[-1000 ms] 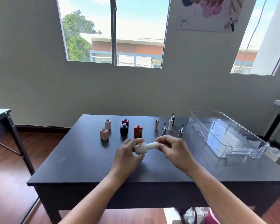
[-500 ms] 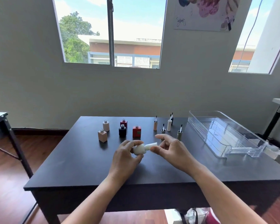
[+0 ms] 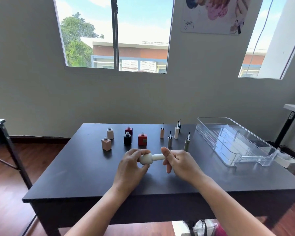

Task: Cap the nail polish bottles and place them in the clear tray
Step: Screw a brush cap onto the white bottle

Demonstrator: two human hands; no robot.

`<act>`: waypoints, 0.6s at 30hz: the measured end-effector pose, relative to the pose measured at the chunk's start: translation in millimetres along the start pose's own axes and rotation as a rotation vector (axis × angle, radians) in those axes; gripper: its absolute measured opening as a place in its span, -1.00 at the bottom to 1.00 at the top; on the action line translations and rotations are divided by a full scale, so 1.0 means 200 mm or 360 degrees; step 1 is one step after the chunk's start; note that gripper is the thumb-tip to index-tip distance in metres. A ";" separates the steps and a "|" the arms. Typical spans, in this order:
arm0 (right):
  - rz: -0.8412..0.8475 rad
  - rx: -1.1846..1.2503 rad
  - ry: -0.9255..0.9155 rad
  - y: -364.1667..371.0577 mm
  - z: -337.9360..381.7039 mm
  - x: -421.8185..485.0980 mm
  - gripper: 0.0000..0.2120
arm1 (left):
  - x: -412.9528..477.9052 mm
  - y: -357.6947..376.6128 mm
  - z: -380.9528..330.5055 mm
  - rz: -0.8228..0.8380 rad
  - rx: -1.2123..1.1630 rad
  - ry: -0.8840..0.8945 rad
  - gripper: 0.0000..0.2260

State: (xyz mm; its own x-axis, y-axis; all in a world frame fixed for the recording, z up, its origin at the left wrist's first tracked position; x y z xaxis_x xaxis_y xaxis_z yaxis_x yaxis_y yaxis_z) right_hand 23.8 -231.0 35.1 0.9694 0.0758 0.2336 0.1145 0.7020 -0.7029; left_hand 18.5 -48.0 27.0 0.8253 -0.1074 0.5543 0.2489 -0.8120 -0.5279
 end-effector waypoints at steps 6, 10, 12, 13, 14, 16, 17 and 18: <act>-0.0009 -0.0008 -0.0267 0.00 0.02 -0.01 -0.71 | 0.00 0.00 -0.01 0.0014 -0.0003 0.0002 -0.65; -0.0071 -0.0011 -0.0280 -0.02 0.02 0.00 -0.91 | 0.00 0.00 -0.02 0.0012 0.0004 0.0023 -0.65; -0.0068 -0.0001 -0.0257 -0.02 0.03 0.00 -0.70 | 0.00 0.00 -0.02 0.0006 0.0004 0.0035 -0.65; -0.0071 -0.0010 -0.0221 -0.02 0.03 0.00 -0.59 | -0.01 0.00 -0.02 0.0009 0.0007 0.0052 -0.65; -0.0067 -0.0015 -0.0179 -0.02 0.03 0.00 -0.50 | -0.01 0.00 -0.03 0.0017 0.0013 0.0068 -0.65; -0.0052 -0.0015 -0.0095 -0.02 0.01 0.00 -0.38 | -0.01 0.00 -0.04 0.0031 0.0019 0.0082 -0.65; -0.0036 -0.0013 -0.0076 -0.02 0.00 0.01 -0.37 | -0.01 0.00 -0.04 0.0039 0.0021 0.0080 -0.64; -0.0015 -0.0022 -0.0089 -0.02 0.00 0.01 -0.41 | -0.01 0.00 -0.04 0.0046 0.0024 0.0075 -0.64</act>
State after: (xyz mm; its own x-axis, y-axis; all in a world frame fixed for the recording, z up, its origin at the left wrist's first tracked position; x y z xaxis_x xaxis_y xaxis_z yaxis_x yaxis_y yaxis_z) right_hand 24.3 -233.2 38.2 0.9547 0.1090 0.2770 0.1268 0.6930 -0.7097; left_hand 13.2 -52.8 30.7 0.8076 -0.1578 0.5682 0.2334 -0.7994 -0.5537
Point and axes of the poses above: each hand's wrist, its own x-axis towards the middle knuckle, its own y-axis out of the palm, z = x × y, the point moved 7 cm from there along x, towards the middle knuckle, and after that the axes turned 2 degrees about -x, right-handed, at the moved point
